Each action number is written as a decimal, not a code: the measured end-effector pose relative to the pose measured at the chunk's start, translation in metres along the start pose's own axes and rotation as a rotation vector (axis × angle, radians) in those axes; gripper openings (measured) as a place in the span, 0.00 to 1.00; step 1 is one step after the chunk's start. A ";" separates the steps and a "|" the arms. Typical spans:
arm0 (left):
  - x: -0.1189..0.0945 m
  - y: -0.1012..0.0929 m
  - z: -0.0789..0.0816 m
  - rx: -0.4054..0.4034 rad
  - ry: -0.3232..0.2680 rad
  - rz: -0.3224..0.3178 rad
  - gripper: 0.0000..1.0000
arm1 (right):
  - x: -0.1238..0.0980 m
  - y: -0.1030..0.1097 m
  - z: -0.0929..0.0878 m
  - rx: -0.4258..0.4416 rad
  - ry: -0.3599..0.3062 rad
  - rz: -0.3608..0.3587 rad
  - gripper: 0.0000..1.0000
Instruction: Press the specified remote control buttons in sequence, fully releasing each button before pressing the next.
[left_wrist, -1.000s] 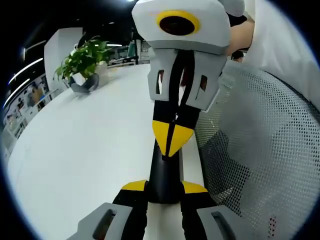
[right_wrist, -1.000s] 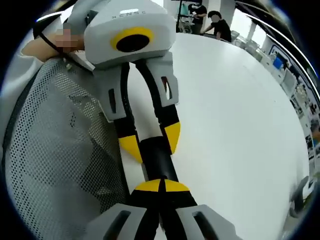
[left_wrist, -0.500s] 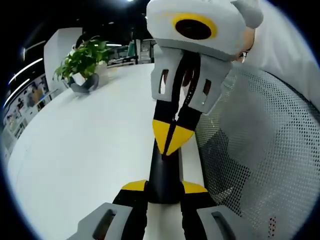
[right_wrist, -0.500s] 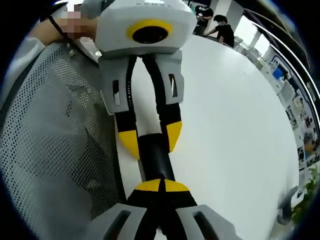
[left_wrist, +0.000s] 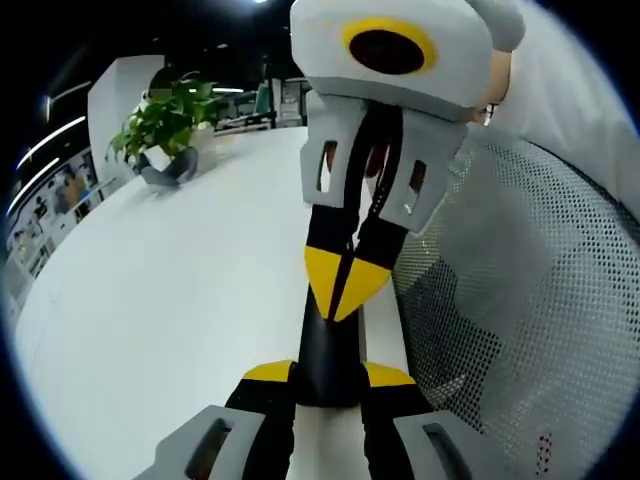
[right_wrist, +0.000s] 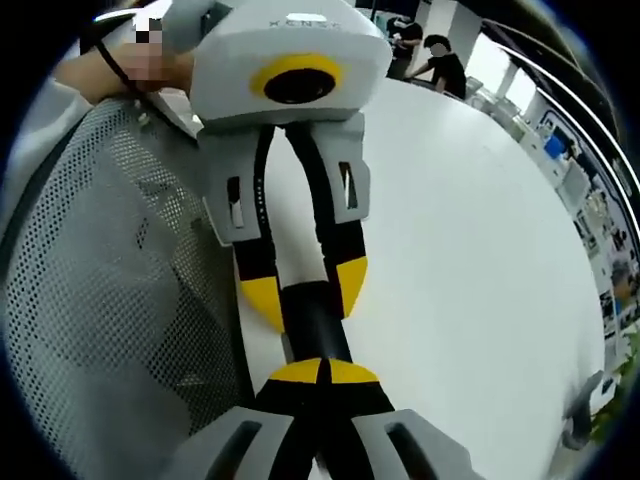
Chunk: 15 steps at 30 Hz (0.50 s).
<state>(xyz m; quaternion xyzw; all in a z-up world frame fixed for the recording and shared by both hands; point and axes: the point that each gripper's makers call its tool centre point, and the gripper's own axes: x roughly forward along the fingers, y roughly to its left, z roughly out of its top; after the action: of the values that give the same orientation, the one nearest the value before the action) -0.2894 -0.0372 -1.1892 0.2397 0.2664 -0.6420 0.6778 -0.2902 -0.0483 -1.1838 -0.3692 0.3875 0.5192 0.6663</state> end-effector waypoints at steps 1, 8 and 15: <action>0.000 0.000 0.000 0.000 0.000 0.000 0.24 | 0.000 0.000 0.000 0.000 -0.002 -0.003 0.00; 0.001 -0.001 0.001 0.005 0.039 0.012 0.24 | 0.000 0.001 -0.001 -0.008 -0.018 -0.044 0.00; 0.001 -0.001 0.000 -0.023 0.110 0.056 0.24 | 0.000 0.001 -0.001 -0.092 -0.051 -0.091 0.00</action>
<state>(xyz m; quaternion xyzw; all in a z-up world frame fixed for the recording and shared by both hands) -0.2904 -0.0373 -1.1899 0.2742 0.3036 -0.6058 0.6824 -0.2918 -0.0489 -1.1841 -0.4031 0.3289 0.5149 0.6814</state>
